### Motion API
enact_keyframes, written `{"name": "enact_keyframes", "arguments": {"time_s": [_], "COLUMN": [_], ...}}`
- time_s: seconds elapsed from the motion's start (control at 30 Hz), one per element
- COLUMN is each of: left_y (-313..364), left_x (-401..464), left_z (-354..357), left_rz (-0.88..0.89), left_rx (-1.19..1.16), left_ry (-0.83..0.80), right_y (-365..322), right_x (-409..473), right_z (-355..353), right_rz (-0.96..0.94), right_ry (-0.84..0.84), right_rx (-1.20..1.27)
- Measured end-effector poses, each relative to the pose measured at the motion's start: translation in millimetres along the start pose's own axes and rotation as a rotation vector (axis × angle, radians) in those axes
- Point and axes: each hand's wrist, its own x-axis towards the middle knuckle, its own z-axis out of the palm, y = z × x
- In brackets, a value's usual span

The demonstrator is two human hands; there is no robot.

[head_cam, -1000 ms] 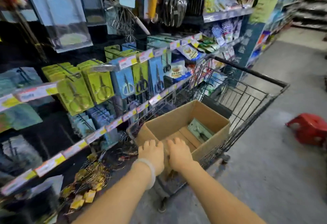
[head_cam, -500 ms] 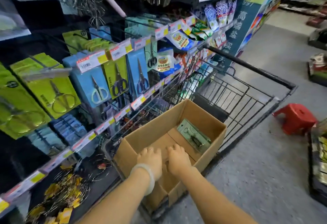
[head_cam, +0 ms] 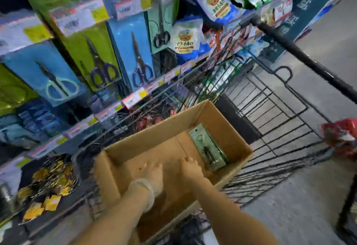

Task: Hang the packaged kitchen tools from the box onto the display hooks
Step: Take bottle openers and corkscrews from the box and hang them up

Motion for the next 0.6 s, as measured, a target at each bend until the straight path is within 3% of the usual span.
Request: {"name": "enact_keyframes", "arguments": {"time_s": [0.2, 0.6], "left_y": [51.7, 54.2], "left_x": [55.2, 94.4], "left_z": [17.7, 65.4], "left_rz": [-0.074, -0.274], "left_rx": [-0.165, -0.296], "left_ry": [-0.083, -0.155], "right_y": [72.8, 160.4], "right_x": [63.1, 150.5], "right_z": [-23.2, -11.1], "right_rz": [0.038, 0.377], "right_ry": [-0.155, -0.202], "right_rx": [-0.076, 0.227]}}
